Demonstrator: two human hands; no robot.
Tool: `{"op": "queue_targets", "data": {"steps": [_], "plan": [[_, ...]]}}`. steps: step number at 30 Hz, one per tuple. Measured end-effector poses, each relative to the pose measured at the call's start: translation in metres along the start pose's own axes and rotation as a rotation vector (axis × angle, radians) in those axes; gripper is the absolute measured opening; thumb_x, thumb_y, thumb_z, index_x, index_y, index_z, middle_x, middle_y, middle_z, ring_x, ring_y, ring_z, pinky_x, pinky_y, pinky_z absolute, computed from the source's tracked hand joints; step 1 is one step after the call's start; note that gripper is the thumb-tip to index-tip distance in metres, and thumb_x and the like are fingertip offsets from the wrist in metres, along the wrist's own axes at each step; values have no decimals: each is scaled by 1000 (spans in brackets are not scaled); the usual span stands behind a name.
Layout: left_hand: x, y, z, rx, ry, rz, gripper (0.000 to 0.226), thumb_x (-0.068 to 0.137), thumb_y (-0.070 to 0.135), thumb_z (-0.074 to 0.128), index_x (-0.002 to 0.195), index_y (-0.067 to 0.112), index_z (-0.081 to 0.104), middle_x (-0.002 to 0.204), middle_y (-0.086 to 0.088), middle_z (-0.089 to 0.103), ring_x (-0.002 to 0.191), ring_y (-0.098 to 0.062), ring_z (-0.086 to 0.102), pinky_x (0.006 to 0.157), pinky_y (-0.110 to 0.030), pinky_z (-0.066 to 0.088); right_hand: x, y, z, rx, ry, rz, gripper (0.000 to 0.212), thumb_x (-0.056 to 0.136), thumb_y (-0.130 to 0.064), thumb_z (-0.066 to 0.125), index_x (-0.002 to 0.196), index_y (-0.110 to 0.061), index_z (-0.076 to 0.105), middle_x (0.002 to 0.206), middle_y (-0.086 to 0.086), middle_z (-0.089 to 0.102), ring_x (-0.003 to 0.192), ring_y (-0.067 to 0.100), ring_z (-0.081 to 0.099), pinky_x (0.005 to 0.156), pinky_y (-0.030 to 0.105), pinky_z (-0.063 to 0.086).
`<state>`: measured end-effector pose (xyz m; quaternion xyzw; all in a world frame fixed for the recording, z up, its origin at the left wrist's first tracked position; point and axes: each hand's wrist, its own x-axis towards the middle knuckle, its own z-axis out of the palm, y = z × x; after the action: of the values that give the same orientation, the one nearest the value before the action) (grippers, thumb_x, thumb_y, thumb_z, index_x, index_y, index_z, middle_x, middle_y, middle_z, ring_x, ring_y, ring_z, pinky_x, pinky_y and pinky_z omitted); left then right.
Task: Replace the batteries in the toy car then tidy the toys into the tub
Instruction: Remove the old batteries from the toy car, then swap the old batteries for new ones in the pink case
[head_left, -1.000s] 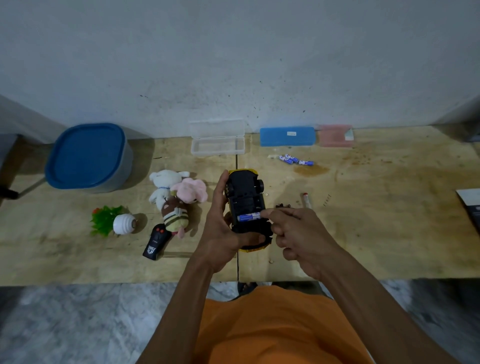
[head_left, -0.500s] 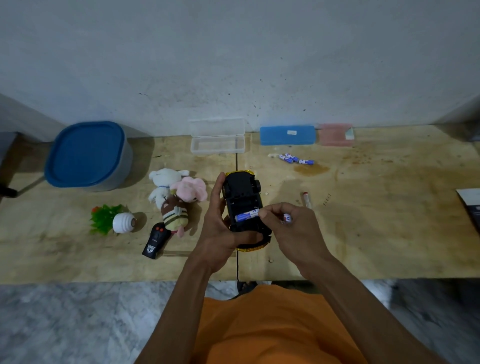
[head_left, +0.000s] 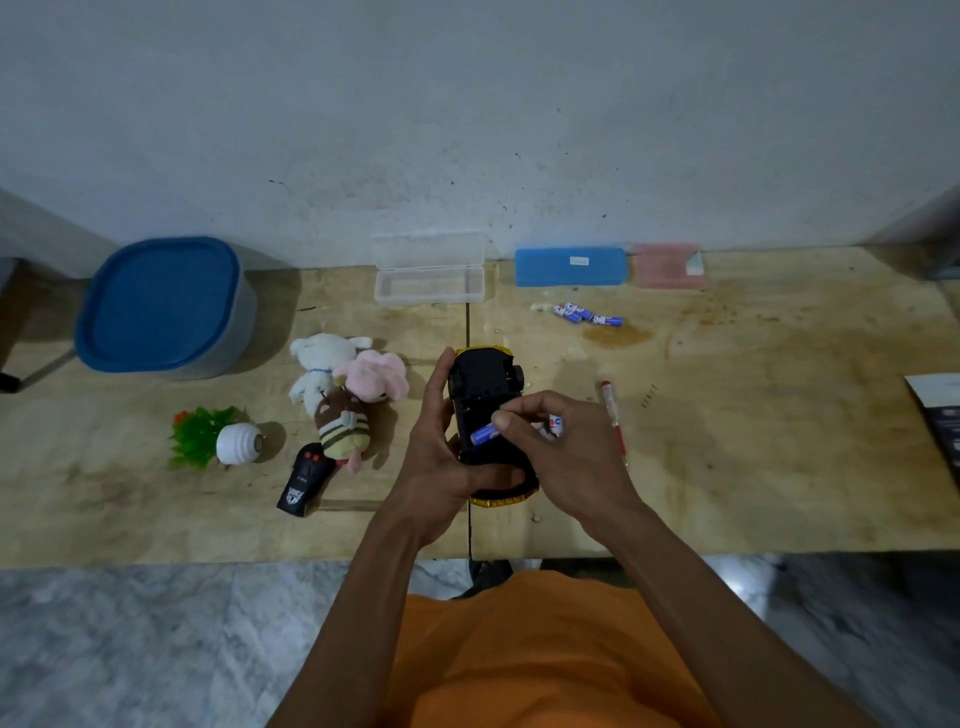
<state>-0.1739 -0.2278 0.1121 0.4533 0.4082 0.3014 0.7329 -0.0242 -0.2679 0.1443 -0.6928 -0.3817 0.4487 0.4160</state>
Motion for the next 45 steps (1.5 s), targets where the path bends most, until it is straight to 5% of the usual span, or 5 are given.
{"op": "queue_targets", "data": {"steps": [7,13,20,34,45], "plan": [[17,-21,-1,39,31,-97,133,53,-8,89,152,54,25,152,-1,48,129,-34,58,94,-61,54,27,3,-13,421,87,212,7,92,-19,70,93,-16,76,69,-4,65,47,7,45,43,18,36],[52,-42,-6,94,153,-257,137,54,-27,82,156,43,23,144,-2,50,122,-28,60,89,-48,59,77,13,-56,911,-1,557,16,100,-22,54,94,-9,62,70,1,53,50,9,49,35,17,33],[92,-62,1,369,121,-320,137,52,-18,89,159,31,18,137,19,46,130,-20,47,99,-39,51,110,30,-65,639,55,596,22,94,-33,67,92,-11,65,70,0,58,55,14,53,43,24,38],[99,-75,-28,553,13,-219,135,56,-21,87,160,12,8,143,9,42,132,-18,44,102,-27,45,89,52,-57,477,160,552,23,93,-34,69,90,-11,65,67,0,49,49,13,43,45,25,35],[112,-54,2,896,210,-159,127,47,67,81,156,42,21,154,-6,28,142,-33,28,114,-57,33,106,68,-133,462,390,454,20,90,-23,74,76,-17,61,56,-1,35,40,11,27,42,20,23]]}}
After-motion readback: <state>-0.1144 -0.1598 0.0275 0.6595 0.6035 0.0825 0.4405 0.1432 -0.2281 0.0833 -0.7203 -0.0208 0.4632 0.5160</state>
